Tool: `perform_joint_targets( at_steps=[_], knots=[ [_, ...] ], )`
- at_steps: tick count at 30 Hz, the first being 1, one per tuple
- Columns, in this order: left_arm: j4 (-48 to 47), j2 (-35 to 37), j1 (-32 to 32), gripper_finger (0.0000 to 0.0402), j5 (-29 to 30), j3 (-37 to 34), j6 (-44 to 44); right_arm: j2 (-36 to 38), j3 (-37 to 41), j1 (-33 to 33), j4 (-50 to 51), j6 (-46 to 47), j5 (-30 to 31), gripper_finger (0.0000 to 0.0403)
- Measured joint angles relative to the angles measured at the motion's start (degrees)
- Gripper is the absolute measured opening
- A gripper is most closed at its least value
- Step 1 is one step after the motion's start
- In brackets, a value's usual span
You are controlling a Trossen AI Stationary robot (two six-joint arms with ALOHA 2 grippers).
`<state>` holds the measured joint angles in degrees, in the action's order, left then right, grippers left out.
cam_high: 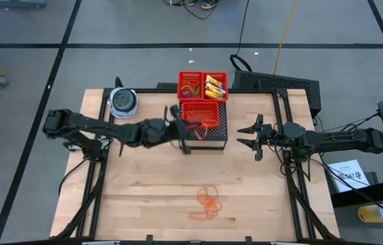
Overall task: Pick & Place Office Desk Supplies
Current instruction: Put the orange rubber band in the bottom red bin on the shelf
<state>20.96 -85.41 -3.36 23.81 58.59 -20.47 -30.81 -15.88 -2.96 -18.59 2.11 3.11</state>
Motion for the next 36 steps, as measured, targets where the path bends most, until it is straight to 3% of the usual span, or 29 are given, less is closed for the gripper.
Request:
perform_joint_targets(
  at_steps=[6, 12, 23, 27, 36],
  knots=[
    [0.18, -0.13, 6.78, 0.0034, -0.02, 0.0, 2.21, 0.0, 0.0, 0.0, 0.0, -0.28, 0.02, 0.016],
    [-0.2, -0.48, 11.74, 0.003, -1.78, 0.0, 8.11, 0.0, 0.0, 0.02, 0.0, -0.44, 0.02, 0.016],
    [-0.68, -0.48, 14.08, 0.0043, -2.97, 0.0, 17.33, 0.0, 0.0, 0.0, 0.0, -0.86, 0.02, 0.016],
    [-0.92, -0.48, 13.85, 0.0079, -2.97, 0.0, 17.84, 0.0, 0.0, 0.0, 0.0, -0.87, 0.02, 0.016],
    [-5.14, -0.48, 13.73, 0.0203, -2.95, 0.0, 18.44, 0.0, 0.0, 0.0, 0.0, -1.09, 0.03, 0.016]
  ],
)
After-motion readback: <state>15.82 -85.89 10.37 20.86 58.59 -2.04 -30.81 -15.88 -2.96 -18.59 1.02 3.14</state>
